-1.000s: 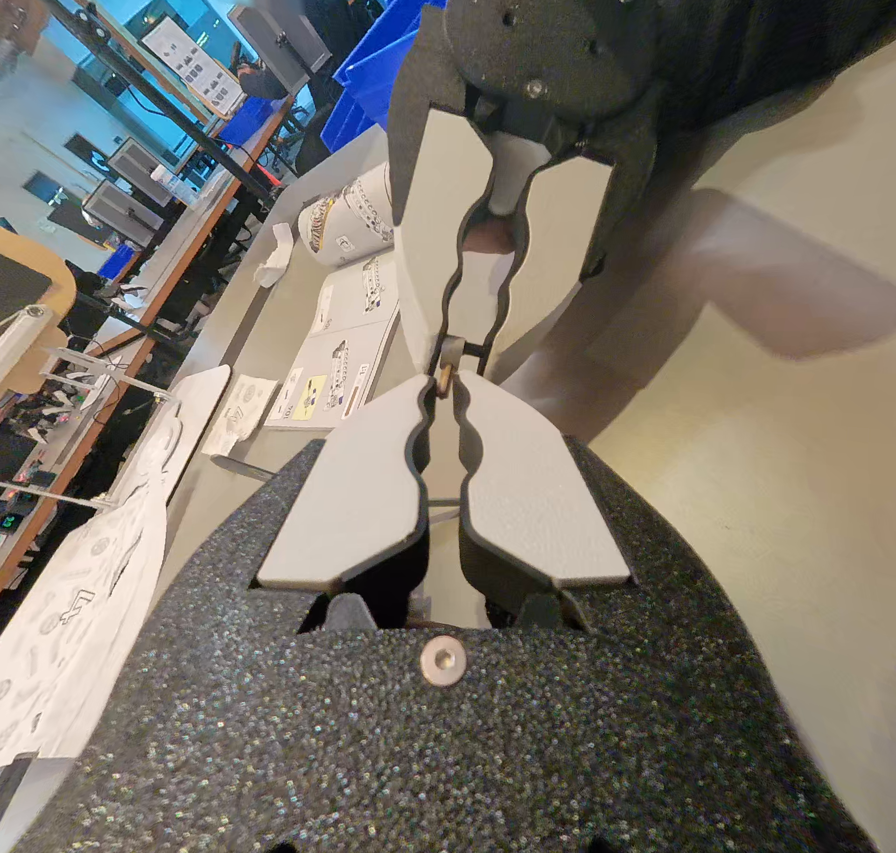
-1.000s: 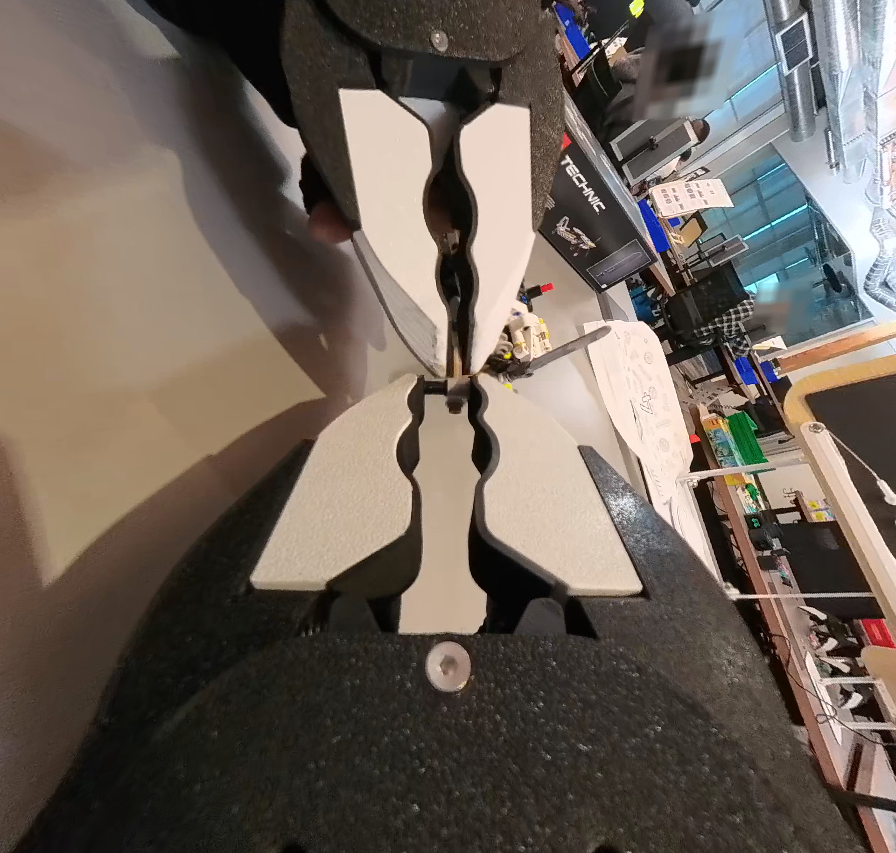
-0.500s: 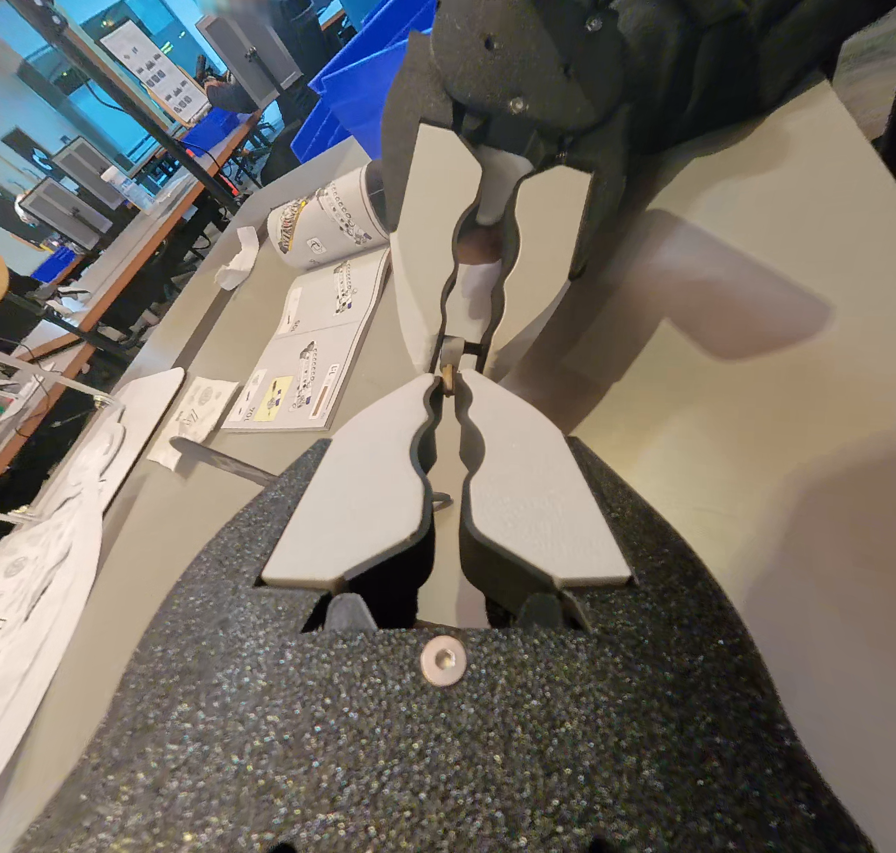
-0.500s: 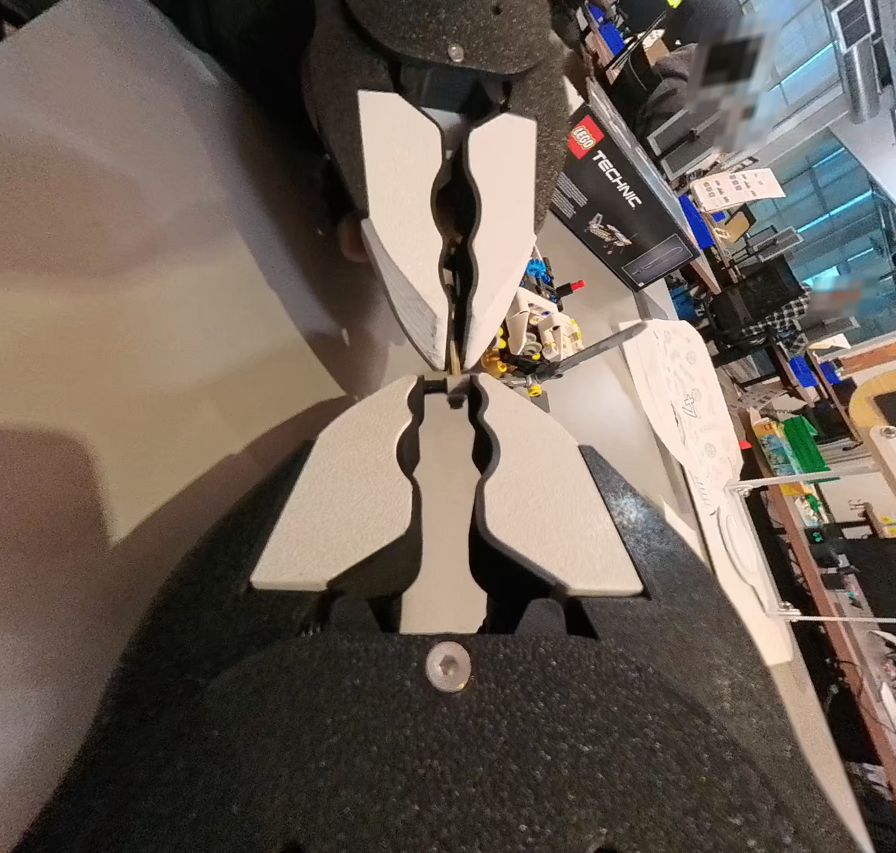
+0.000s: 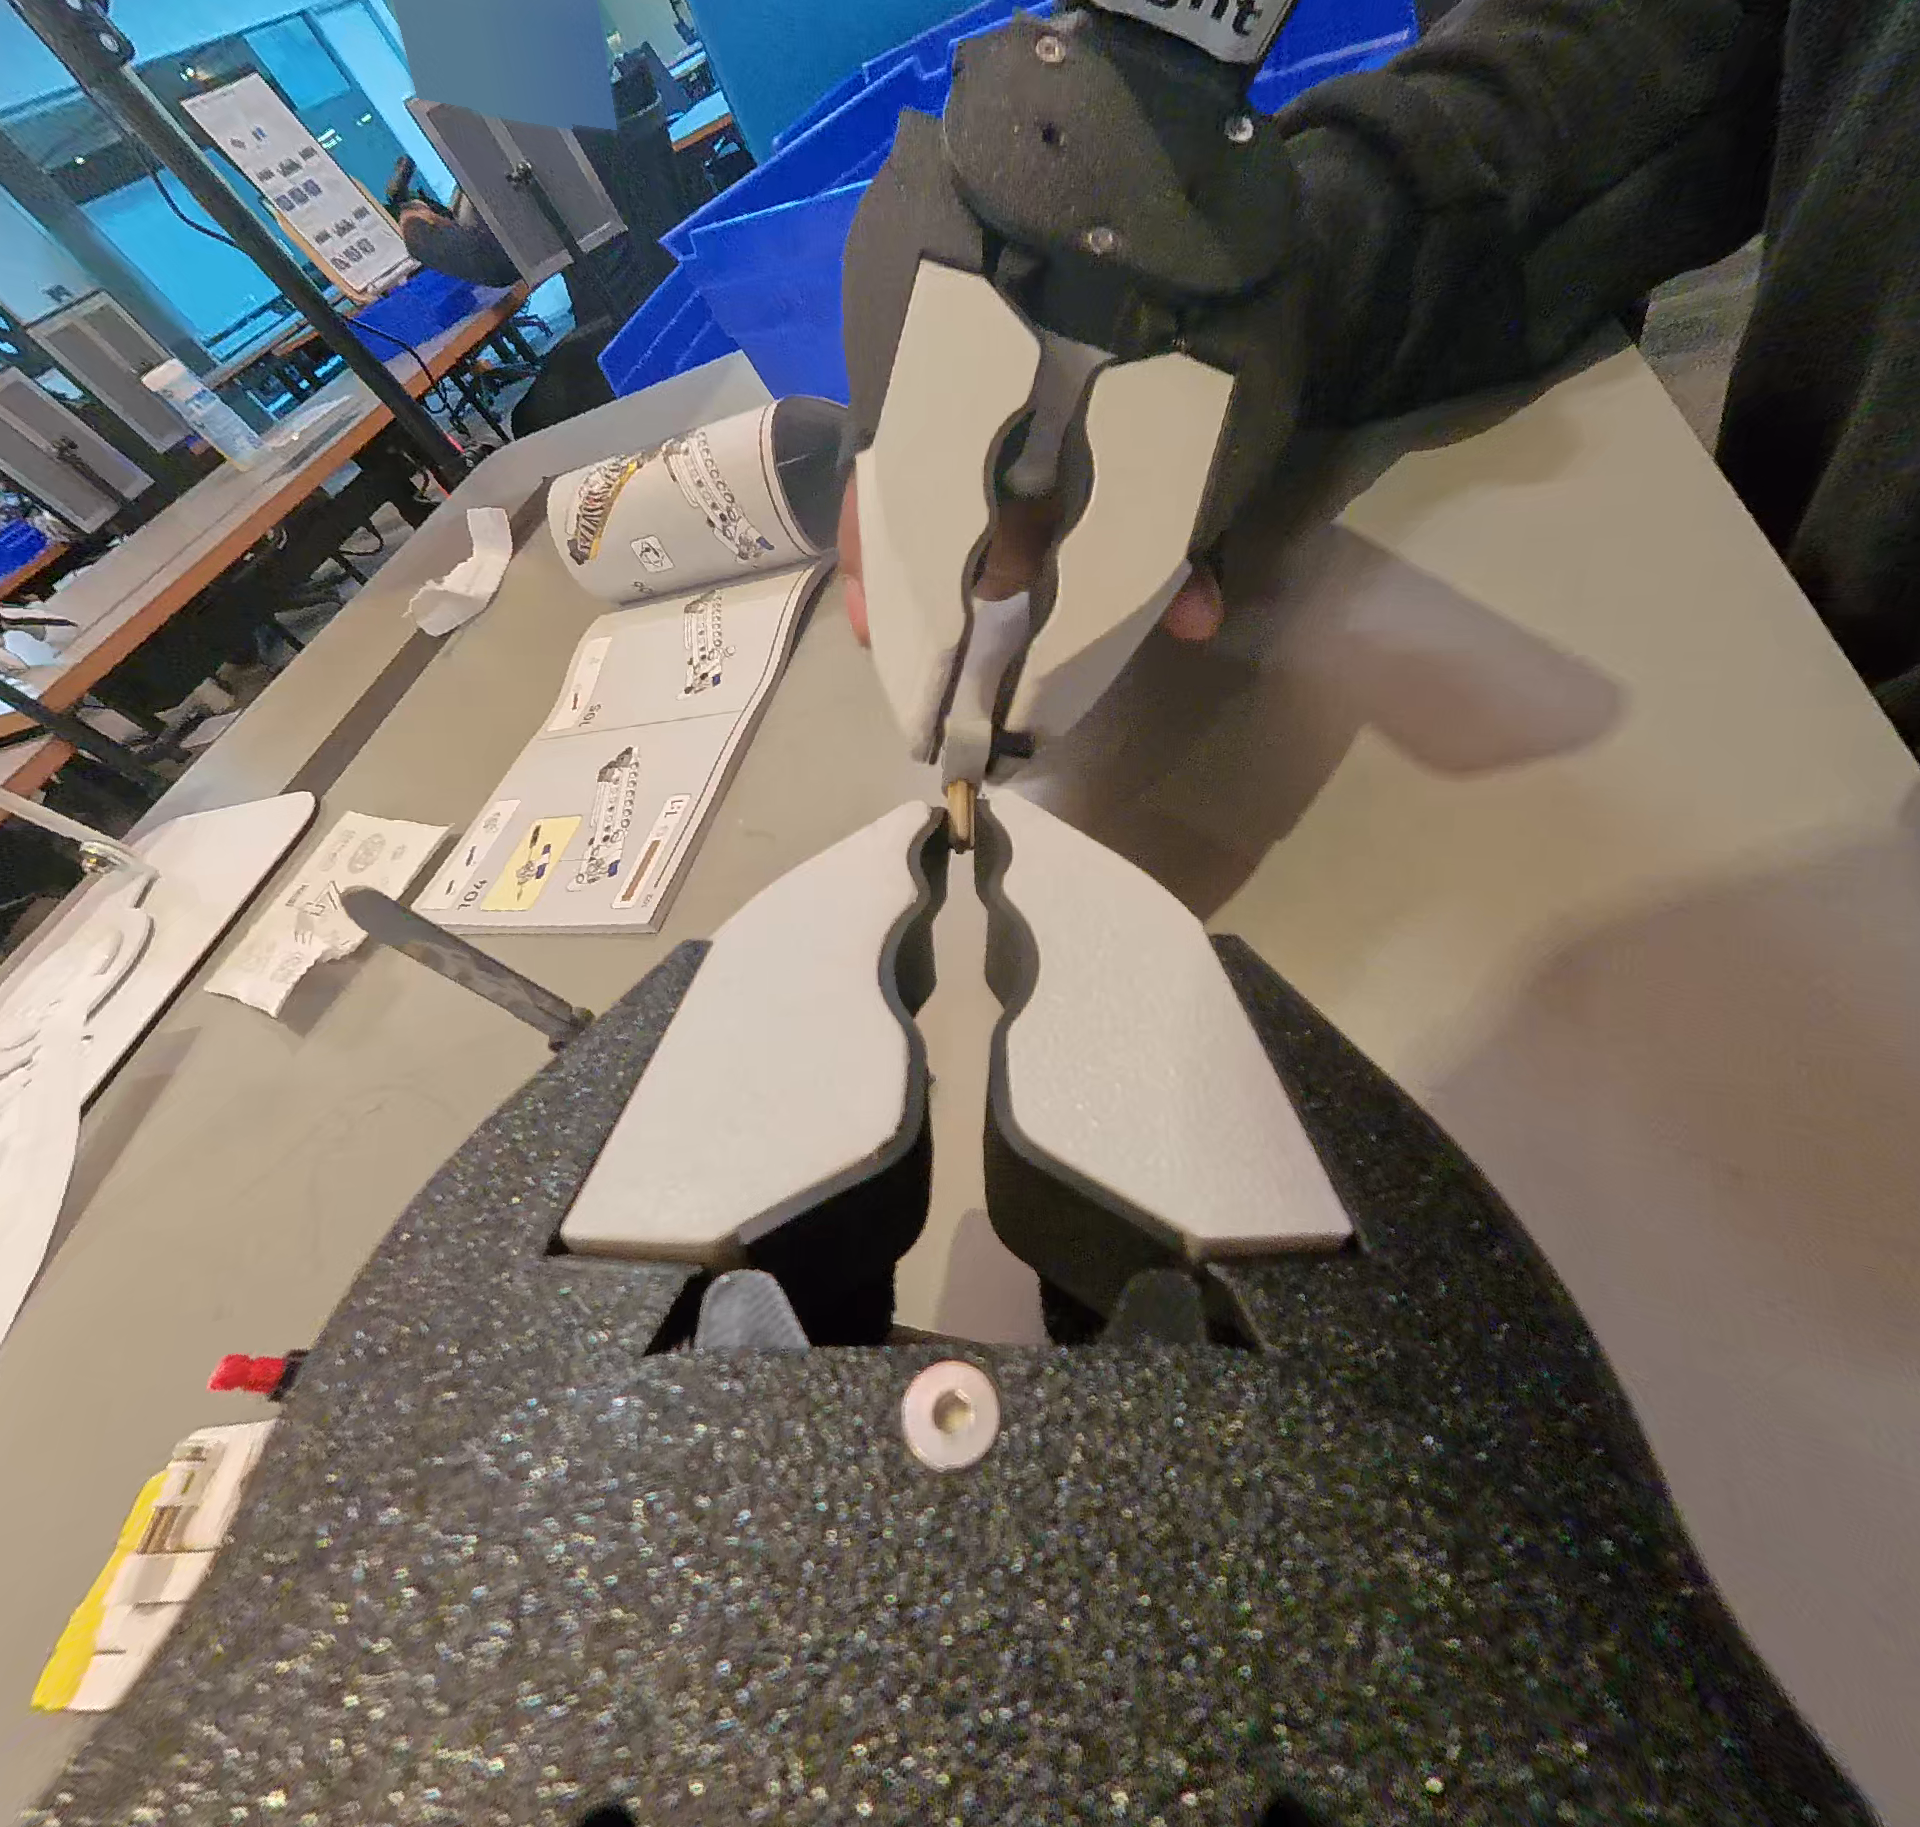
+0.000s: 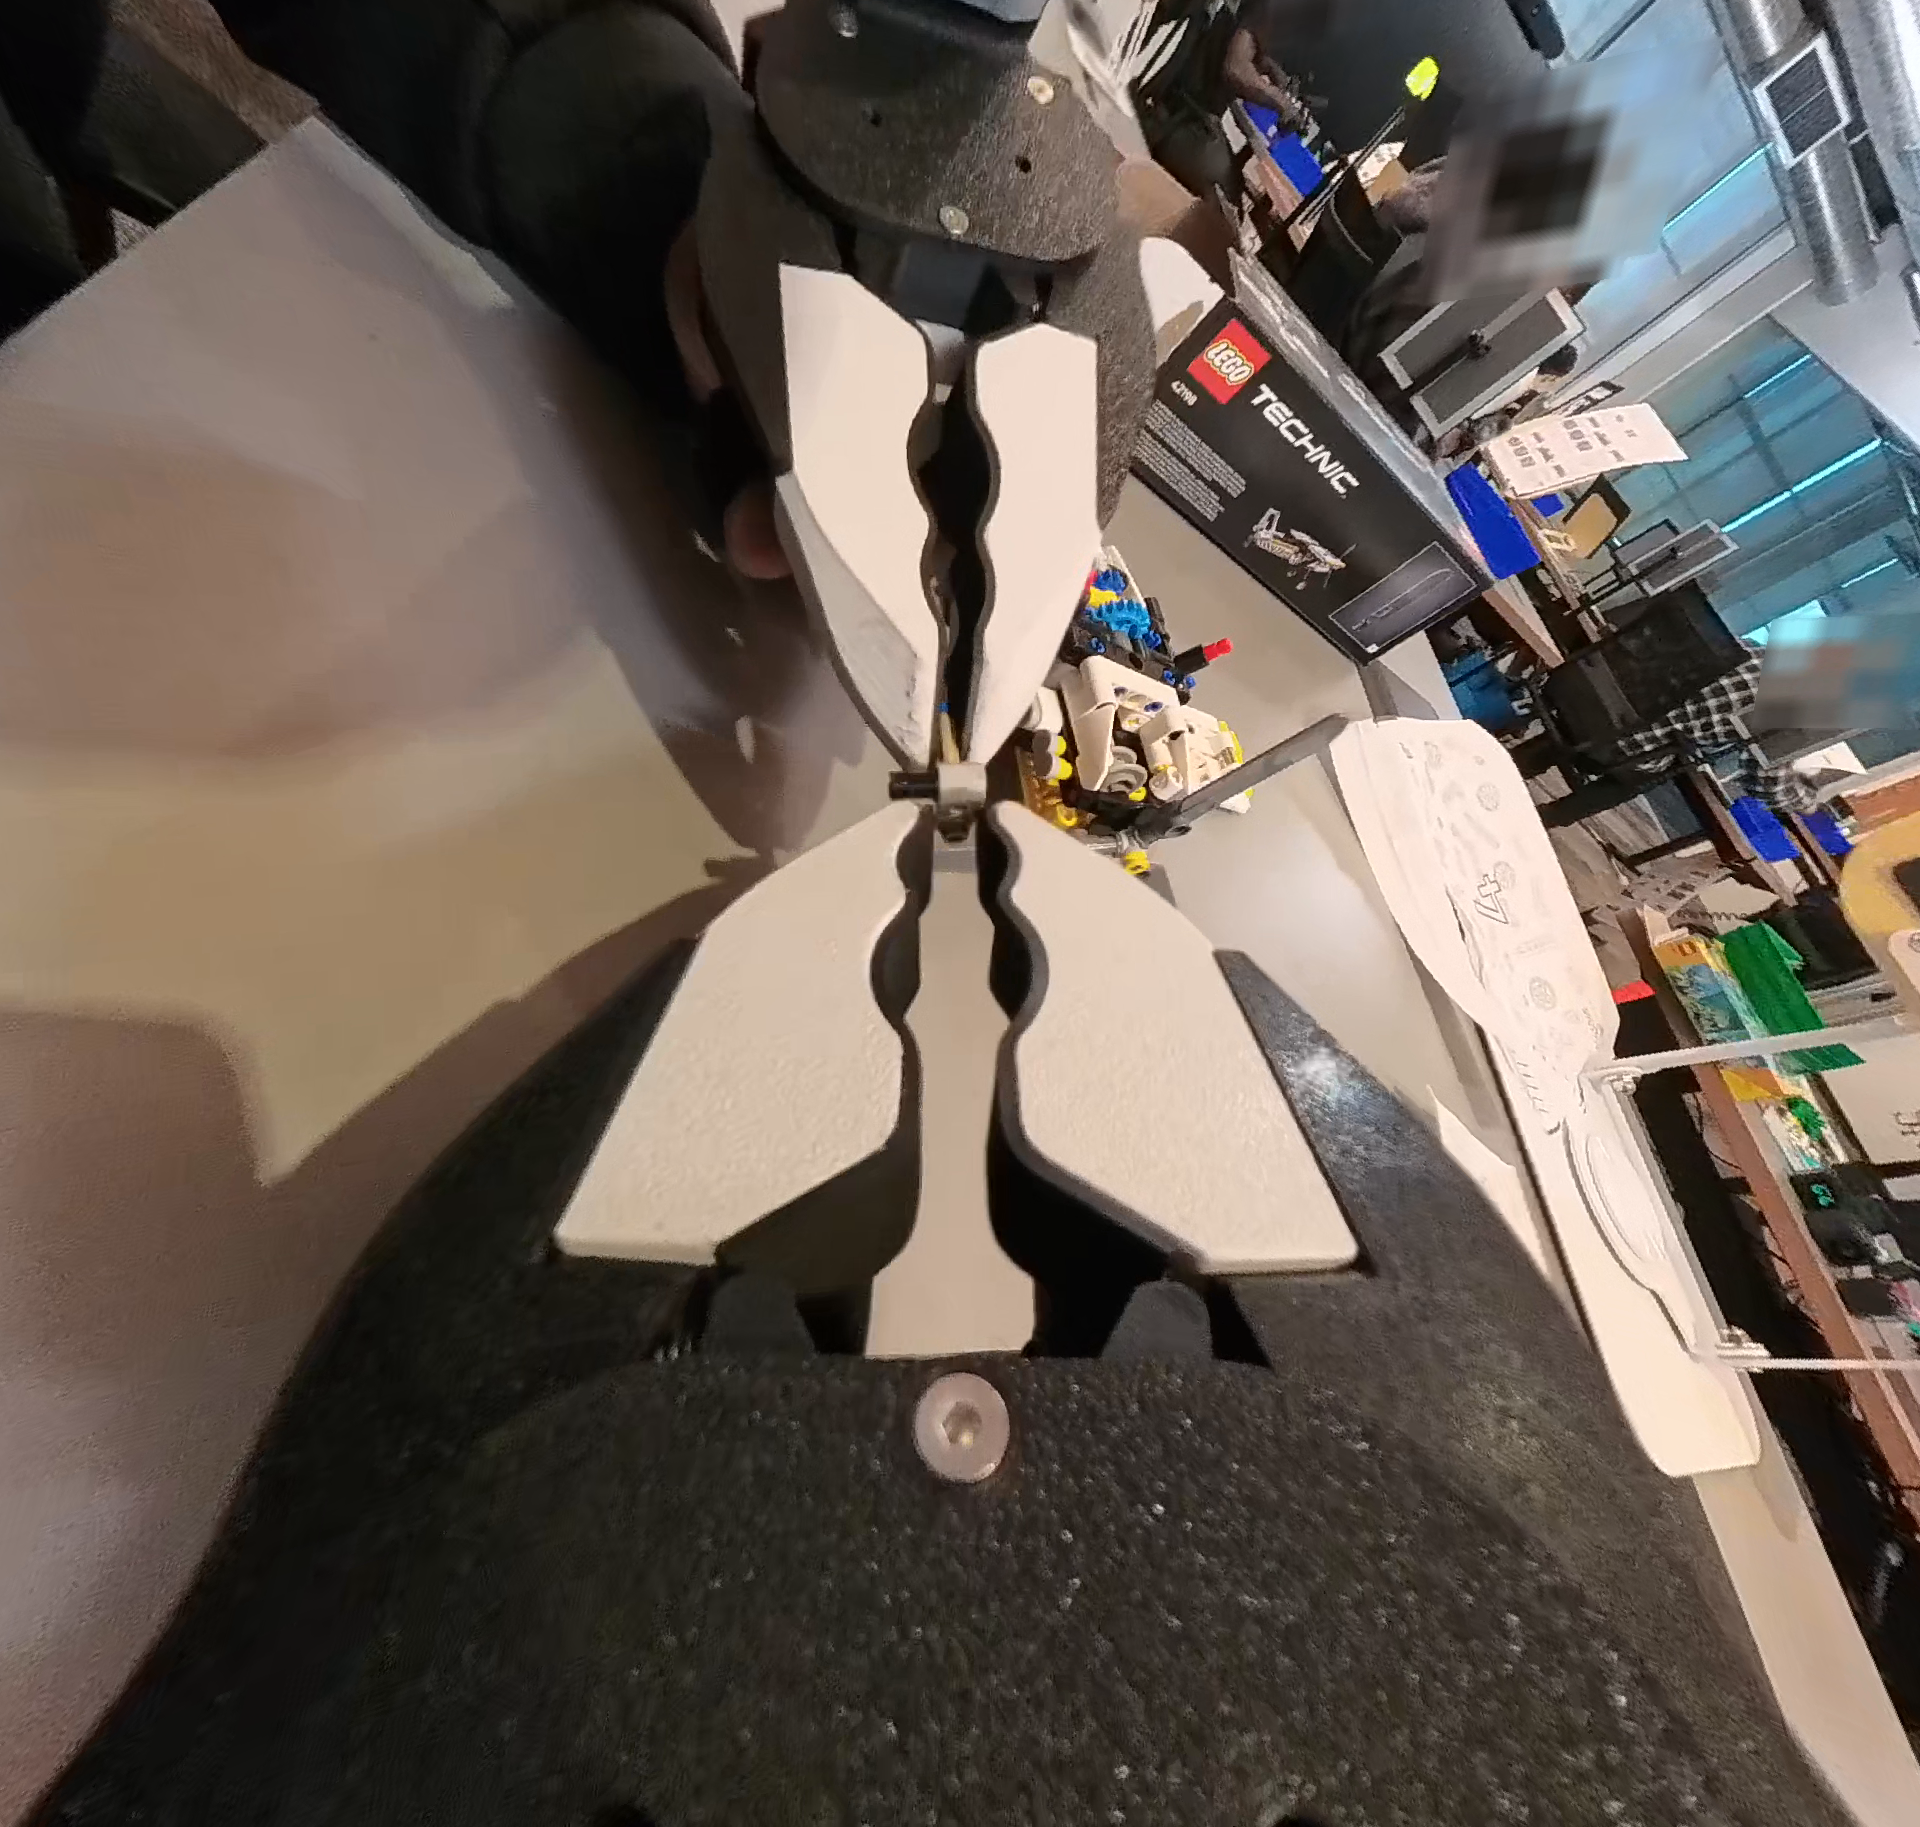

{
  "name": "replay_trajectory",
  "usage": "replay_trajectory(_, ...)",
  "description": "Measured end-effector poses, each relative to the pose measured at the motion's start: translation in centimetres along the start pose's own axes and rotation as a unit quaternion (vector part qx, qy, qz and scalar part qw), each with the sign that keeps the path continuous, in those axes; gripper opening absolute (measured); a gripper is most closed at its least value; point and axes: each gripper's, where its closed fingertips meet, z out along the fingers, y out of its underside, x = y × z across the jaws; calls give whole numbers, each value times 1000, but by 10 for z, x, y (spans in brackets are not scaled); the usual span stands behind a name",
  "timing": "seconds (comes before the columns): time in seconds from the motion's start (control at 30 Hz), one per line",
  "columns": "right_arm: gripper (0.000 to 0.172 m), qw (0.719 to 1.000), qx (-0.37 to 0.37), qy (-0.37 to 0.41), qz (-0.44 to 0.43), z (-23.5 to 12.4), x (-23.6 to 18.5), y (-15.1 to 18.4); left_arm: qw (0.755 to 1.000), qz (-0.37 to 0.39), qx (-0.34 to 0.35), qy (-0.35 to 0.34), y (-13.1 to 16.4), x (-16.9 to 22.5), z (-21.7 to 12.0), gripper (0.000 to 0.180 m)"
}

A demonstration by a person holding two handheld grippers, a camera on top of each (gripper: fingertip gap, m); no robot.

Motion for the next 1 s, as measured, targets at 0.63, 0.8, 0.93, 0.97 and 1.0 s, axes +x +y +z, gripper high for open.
replay_trajectory(0.63, 7, 997, 36, -54, 38, 2, -15, -7, 999, 14, -16, 33, 6, 16, 4, 5)
replay_trajectory(0.8, 7, 997, 36, -50, 41, 2, -14, -9, 999, 19, -17, 30, 6, 16, 5, 5)
replay_trajectory(0.93, 14, 995, 6, -33, 97, 1, -2, -3, 998, 39, -30, -38, 8, -1, 4, 5)
replay_trajectory(0.97, 16, 991, 4, -35, 125, 0, 0, -2, 996, 57, -41, -63, 9, -6, 3, 5)
replay_trajectory(1.0, 20, 987, 2, -38, 158, 0, 1, -1, 992, 77, -53, -85, 11, -11, 2, 5)
